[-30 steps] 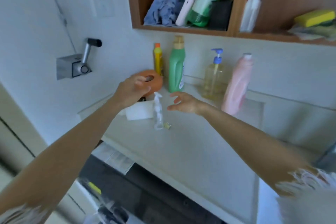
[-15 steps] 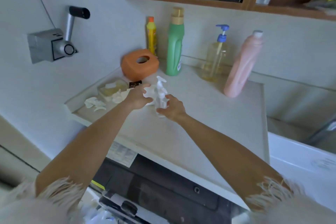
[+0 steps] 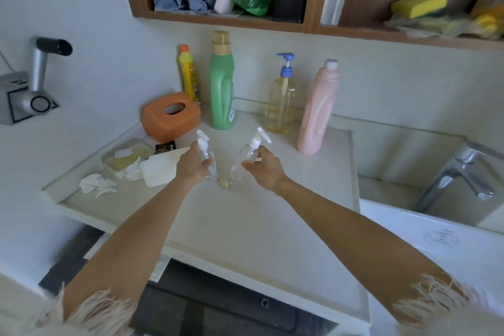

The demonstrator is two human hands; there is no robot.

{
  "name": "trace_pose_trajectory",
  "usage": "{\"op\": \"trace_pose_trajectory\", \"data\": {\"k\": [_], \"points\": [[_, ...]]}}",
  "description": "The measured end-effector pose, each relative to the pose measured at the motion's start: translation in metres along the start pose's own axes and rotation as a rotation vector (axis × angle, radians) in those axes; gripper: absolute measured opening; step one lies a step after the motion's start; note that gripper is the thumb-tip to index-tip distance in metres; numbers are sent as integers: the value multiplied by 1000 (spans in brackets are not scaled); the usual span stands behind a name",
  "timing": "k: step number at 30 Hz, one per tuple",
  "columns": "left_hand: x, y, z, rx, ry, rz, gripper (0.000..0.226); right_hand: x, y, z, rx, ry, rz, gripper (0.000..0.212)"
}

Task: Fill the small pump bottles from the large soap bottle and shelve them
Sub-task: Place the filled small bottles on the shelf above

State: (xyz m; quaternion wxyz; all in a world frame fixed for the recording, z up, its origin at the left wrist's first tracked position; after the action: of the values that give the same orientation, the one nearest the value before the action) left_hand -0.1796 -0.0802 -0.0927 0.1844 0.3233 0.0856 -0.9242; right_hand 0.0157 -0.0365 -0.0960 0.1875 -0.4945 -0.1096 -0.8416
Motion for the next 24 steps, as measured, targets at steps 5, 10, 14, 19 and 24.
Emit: {"op": "trace_pose_trajectory", "data": {"k": [5, 10, 14, 19, 24], "points": [[-100, 7, 25, -73, 104, -223, 35, 40, -3, 91, -57, -29, 187, 30], [-240, 13, 58, -131, 189, -475, 28, 93, -2, 206, -189, -104, 348, 34], [-333, 7, 80, -262, 164, -581, 21, 132, -7, 294, -281, -47, 450, 29], [-443, -13, 88, -380, 160, -630, 31, 177, -33, 381, -279, 60, 491, 28], [-490, -50, 57, -400, 32, -520, 28, 170, -84, 426, -95, 171, 309, 7]]}}
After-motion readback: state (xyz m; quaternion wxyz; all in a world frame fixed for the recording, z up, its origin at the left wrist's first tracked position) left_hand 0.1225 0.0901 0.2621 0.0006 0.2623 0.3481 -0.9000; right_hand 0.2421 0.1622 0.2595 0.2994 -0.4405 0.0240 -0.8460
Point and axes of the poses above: each hand's wrist, its own y-axis away from the middle knuckle, its own z-axis out of the back of the hand, x = y × z, the point moved 4 cm from there along -y, towards the middle knuckle, and after that the axes turned 3 degrees about x, right-handed, at the moved point
